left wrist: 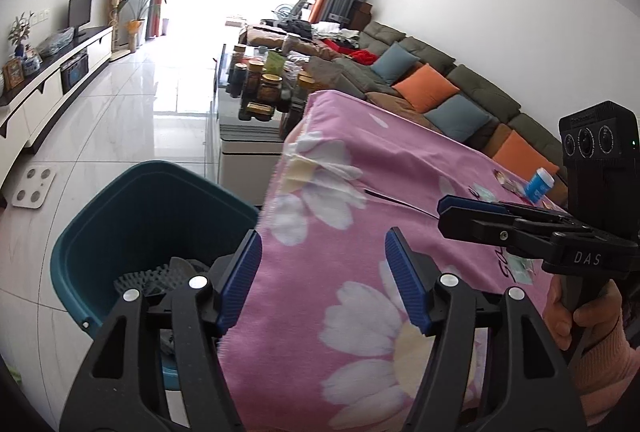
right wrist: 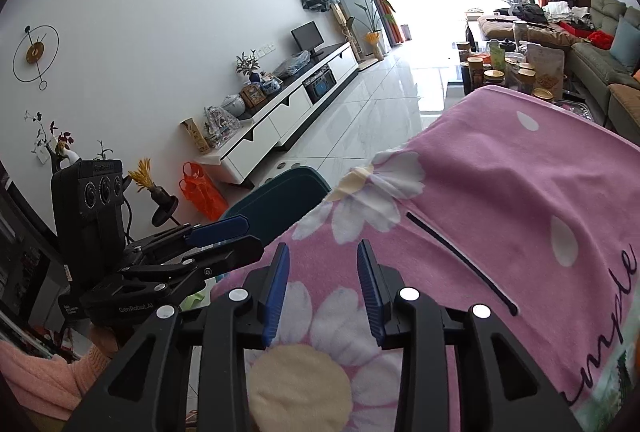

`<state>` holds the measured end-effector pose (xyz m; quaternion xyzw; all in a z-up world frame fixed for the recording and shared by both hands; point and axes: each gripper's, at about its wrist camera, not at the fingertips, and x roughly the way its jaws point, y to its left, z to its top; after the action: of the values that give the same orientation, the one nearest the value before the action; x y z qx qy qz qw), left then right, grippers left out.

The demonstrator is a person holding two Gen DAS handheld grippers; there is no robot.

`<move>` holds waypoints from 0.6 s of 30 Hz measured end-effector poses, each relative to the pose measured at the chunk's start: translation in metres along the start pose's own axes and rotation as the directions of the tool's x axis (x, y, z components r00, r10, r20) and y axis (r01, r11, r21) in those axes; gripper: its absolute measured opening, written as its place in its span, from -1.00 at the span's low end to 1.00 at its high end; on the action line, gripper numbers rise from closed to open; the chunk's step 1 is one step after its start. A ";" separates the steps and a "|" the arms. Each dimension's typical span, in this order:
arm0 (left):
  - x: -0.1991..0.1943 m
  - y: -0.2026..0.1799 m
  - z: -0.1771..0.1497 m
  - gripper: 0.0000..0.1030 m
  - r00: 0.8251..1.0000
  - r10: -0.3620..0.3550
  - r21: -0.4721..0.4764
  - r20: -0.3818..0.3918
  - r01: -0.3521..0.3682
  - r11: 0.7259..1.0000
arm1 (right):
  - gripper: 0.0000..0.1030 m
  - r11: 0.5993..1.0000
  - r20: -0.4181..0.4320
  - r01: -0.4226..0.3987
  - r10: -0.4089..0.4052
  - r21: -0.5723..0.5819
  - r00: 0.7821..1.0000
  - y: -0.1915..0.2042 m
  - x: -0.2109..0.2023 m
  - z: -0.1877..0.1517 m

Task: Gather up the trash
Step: 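Move both grippers back over the table toward the remaining wrappers, then grasp the green-striped clear wrapper with the left gripper while the right grasps a gold foil bag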

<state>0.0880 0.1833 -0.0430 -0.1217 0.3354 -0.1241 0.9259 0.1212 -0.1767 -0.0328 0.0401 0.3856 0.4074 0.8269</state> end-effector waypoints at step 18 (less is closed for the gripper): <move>0.068 -0.149 -0.015 0.23 0.957 -0.231 0.205 -0.178 0.265 0.942 | -0.33 0.923 0.128 0.260 -0.305 0.282 0.944 -0.103 -0.134 -0.084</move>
<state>0.1066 0.0199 -0.0488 -0.0470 0.3702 -0.2863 0.8825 0.0820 -0.3602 -0.0497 0.1270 0.3658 0.2241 0.8944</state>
